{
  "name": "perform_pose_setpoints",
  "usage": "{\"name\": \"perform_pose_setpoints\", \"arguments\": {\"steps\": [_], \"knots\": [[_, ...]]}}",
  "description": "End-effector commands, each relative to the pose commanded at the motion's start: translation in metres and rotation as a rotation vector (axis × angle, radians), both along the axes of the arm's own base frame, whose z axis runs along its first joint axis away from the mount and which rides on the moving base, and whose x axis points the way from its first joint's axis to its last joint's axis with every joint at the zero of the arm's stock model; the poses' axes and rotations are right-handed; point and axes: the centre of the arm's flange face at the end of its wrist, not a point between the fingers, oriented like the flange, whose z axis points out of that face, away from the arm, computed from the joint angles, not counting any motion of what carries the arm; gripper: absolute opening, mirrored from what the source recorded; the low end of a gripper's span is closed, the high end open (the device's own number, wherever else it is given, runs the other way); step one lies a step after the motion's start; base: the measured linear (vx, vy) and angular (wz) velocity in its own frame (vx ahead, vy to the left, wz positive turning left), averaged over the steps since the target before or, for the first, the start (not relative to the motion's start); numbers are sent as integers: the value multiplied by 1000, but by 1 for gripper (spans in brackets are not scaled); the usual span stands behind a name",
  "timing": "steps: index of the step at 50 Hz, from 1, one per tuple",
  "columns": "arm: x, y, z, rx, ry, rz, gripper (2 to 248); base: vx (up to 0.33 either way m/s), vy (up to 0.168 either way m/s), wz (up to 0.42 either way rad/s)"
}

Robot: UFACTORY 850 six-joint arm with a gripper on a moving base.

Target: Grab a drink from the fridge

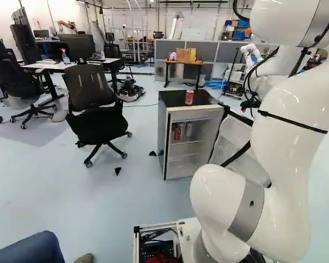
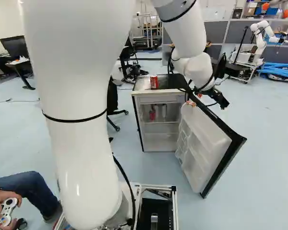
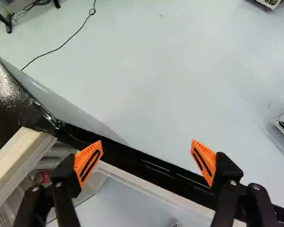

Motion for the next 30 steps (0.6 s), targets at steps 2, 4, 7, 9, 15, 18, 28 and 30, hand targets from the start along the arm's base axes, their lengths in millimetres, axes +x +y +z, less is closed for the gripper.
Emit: {"name": "perform_pose_setpoints", "arguments": {"steps": [2,4,7,9,15,18,28,30], "knots": [[1,-4,0,2,-4,-8,247,0,0,0],[1,-7,0,3,-8,-16,247,0,0,0],[2,-13,-1,8,-14,-30,247,0,0,0],[2,-16,-1,12,-17,-40,247,0,0,0],[3,-27,-2,29,-29,-72,247,0,0,0],[3,-32,-3,38,-34,-88,247,0,0,0],[3,-48,-5,69,-40,-128,247,0,0,0],[3,-51,-6,74,-40,-133,247,0,0,0]]}}
